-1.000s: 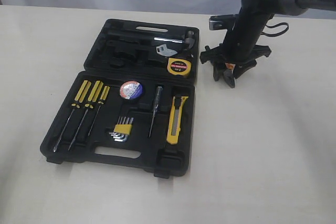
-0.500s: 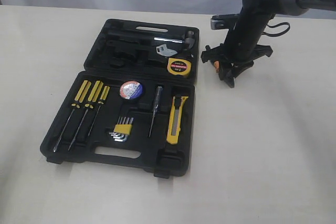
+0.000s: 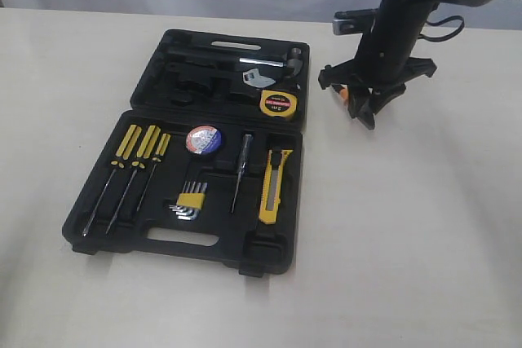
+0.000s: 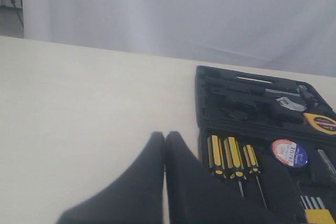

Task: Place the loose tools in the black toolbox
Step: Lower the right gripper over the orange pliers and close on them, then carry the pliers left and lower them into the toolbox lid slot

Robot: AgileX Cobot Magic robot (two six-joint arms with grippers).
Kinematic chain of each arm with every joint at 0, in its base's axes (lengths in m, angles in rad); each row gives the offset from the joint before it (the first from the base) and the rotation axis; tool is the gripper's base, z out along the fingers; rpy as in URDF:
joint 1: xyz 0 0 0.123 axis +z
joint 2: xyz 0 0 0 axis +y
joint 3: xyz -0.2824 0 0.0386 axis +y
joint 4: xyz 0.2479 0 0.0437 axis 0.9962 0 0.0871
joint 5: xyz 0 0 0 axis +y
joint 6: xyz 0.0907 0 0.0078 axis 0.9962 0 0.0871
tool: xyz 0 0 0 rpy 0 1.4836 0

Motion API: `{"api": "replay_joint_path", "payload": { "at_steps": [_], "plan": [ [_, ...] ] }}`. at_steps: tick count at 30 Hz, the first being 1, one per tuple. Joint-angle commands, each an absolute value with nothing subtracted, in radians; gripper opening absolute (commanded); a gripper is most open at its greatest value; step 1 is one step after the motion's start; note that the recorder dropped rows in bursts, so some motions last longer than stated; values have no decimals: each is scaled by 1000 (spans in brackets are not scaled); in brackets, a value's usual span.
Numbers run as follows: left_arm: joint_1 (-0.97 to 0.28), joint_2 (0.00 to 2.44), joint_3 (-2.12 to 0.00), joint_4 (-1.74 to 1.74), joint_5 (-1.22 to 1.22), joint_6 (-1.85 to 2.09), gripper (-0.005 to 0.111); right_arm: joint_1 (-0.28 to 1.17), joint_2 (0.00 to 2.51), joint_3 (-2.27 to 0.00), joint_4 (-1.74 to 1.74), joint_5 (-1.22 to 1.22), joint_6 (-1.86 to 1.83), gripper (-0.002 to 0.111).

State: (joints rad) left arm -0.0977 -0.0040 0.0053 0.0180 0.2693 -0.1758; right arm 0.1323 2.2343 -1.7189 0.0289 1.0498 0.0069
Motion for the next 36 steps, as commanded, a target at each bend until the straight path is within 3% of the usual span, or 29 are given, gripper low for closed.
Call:
{"api": "replay_joint_path", "payload": {
  "at_steps": [1, 13, 19, 29, 36],
  "plan": [
    [-103, 0, 0, 23, 269, -175, 0, 129, 2222, -1721, 18, 1093, 0, -1],
    [-103, 0, 0, 23, 269, -175, 0, 129, 2136, -1721, 13, 1113, -40, -1],
    [-103, 0, 0, 23, 269, -175, 0, 145, 2067, -1721, 131, 1104, -281, -1],
    [-103, 0, 0, 13, 269, -175, 0, 344, 2074, -1721, 104, 905, -548, -1],
    [-103, 0, 0, 13, 269, -175, 0, 488, 2099, -1738, -170, 729, -547, -1]
  ]
}}
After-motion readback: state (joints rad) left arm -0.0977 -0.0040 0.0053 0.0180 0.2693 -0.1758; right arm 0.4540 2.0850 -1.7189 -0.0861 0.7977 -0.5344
